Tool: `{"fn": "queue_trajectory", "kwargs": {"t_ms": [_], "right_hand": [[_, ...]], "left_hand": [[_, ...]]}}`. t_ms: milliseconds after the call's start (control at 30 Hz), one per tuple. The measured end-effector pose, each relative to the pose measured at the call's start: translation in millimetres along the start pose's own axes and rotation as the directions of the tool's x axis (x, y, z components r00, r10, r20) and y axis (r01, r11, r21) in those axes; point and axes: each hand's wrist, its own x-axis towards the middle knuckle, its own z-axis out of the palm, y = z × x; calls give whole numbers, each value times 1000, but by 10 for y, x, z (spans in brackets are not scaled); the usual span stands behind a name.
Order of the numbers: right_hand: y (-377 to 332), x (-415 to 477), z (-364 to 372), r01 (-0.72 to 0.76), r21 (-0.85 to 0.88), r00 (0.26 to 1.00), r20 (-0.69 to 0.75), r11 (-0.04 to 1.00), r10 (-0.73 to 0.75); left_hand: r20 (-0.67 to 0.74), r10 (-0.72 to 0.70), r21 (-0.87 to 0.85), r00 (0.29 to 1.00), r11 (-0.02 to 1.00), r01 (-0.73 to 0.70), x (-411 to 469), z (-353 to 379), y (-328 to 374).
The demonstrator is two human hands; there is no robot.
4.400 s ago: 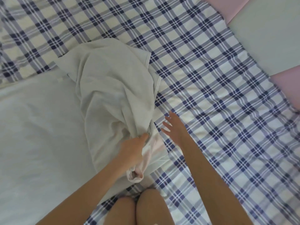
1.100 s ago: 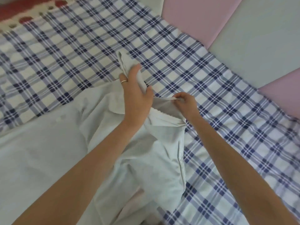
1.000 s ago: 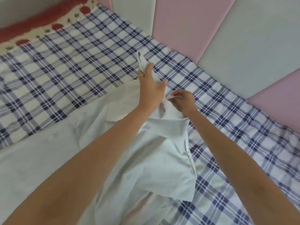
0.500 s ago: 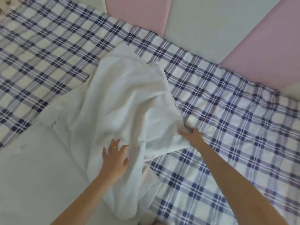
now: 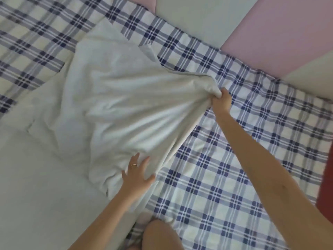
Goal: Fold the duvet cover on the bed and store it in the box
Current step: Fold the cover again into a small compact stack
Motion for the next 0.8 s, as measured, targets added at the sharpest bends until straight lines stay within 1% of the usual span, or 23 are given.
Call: {"fn": "queue_trajectory", "kwargs": {"t_ms": [33,67,100,133,200,233,267,300,333,367,400,433,467,533,567,633,667,767,800], "right_hand": [[-125,158,-143,59,-64,998,-34,996,-61],[-207,274,-227,70,-87,994,-79,994,-77],[-244,391,-290,61,-63,987,-145,996,-69],[-245,478,-342,40,-51,974,-220,998,-51],[-159,513,-385,-34,4,937,-349,999,33],[-37,484,-366,-100,61,933,-342,993,115],[118,423,-303,-196,85,934,-288,977,213],[289,322,-199,-318,71,924,-198,945,326],[452,202,-81,-425,49,900,-84,904,428],[614,72,42,-509,71,861,28,858,508],[707,-69,179,-581,156,813,148,799,563],[786,-182,295,-619,206,785,207,758,584],[823,-253,411,-615,214,787,225,759,575],[819,-323,549,-538,170,837,223,825,500],[840,-325,565,-481,171,874,170,860,455],[861,-370,513,-417,202,908,48,886,417],[916,-403,458,-415,202,906,-1,887,424],[1076,-493,348,-491,164,857,-83,856,508],[1068,-463,334,-470,118,860,-160,875,484]], "left_hand": [[13,87,21,996,996,-87,57,10,137],[17,157,35,987,987,-157,100,24,245],[14,207,34,978,978,-207,127,43,349],[11,231,30,973,973,-231,144,71,445],[0,213,57,977,975,-213,133,155,543],[-13,182,79,983,980,-180,115,206,548],[-27,142,95,990,986,-139,89,239,532],[-34,98,100,995,991,-94,62,270,487],[-33,56,106,998,993,-52,22,297,423],[-33,27,121,999,992,-23,-16,316,350],[-42,9,139,999,990,-3,-42,328,253],[-54,-2,149,999,989,10,-73,335,169],[-69,-10,147,998,989,20,-72,323,79],[-107,-26,138,994,990,41,-63,279,-35],[-117,-39,145,992,988,56,-54,242,-67],[-124,-68,172,990,981,89,-7,145,-91],[-133,-85,184,987,977,109,30,79,-98],[-179,-131,204,975,965,167,182,-163,-84],[-207,-131,202,970,964,174,260,-258,-76]]}}
